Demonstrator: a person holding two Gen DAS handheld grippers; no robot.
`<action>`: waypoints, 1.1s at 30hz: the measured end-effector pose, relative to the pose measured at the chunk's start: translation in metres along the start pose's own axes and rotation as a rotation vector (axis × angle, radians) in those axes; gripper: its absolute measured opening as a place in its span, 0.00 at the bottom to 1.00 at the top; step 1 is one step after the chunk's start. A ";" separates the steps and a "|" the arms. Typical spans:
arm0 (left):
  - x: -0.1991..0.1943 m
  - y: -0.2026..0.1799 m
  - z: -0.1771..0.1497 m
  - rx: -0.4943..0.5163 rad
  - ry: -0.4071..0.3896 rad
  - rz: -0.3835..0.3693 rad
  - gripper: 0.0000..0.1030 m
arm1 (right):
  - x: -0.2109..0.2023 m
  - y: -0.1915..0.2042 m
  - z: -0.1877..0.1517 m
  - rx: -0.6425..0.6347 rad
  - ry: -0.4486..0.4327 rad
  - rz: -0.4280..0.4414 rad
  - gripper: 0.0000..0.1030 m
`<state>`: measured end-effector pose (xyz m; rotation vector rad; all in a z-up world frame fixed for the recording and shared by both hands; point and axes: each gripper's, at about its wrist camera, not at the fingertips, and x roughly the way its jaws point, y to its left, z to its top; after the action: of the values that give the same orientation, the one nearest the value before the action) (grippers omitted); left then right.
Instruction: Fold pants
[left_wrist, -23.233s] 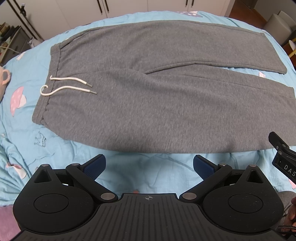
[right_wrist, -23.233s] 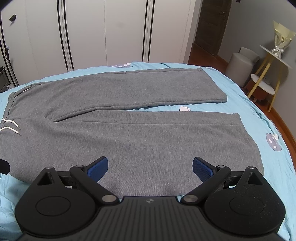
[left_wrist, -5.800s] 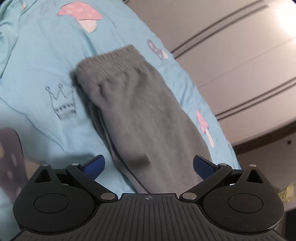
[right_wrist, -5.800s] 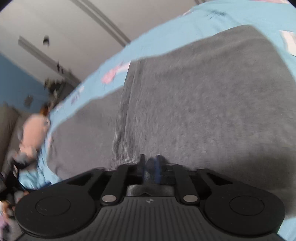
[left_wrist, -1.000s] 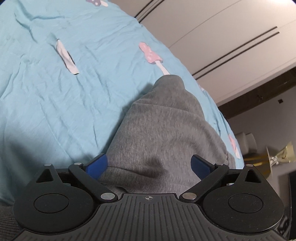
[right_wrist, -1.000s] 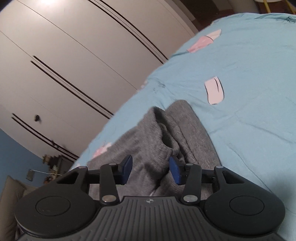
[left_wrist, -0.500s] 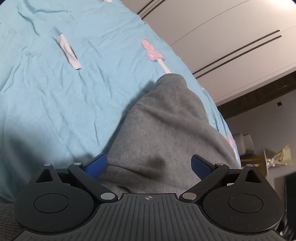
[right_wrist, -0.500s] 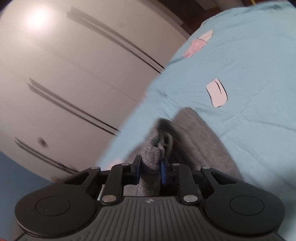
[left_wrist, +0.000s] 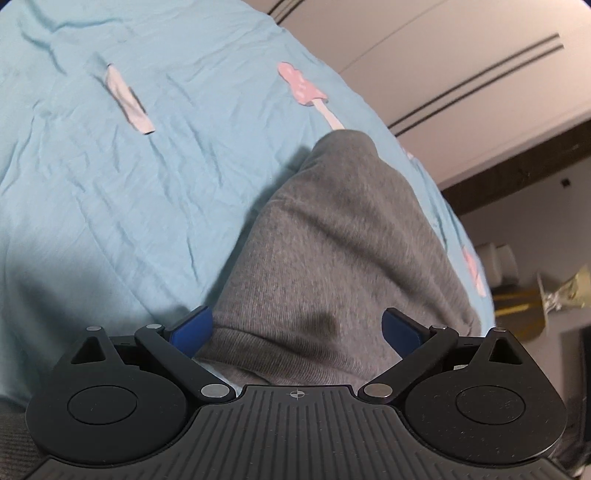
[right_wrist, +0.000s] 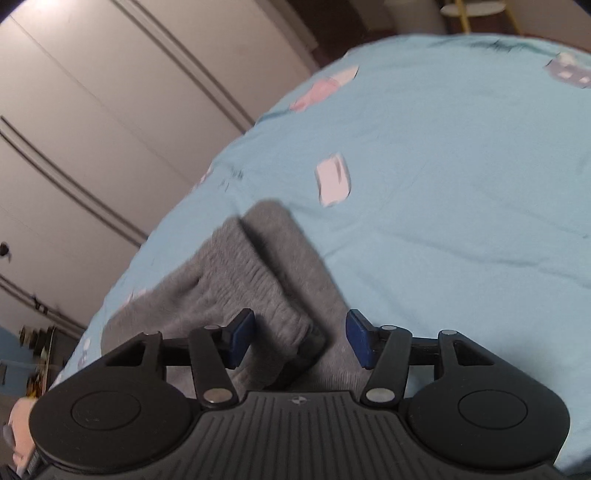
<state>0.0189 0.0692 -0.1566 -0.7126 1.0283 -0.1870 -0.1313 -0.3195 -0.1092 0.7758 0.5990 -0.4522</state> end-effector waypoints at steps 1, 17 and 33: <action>0.001 -0.004 0.000 0.017 0.006 0.016 0.98 | -0.005 0.004 0.002 -0.015 -0.022 -0.006 0.53; 0.012 -0.027 -0.003 0.176 0.052 0.127 0.98 | 0.029 0.054 -0.021 -0.399 0.069 0.023 0.00; 0.008 -0.052 -0.004 0.315 0.080 0.136 0.98 | 0.028 0.036 -0.014 -0.272 0.086 0.110 0.02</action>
<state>0.0295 0.0236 -0.1311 -0.3505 1.0893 -0.2544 -0.0940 -0.2900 -0.1169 0.5669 0.6784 -0.2304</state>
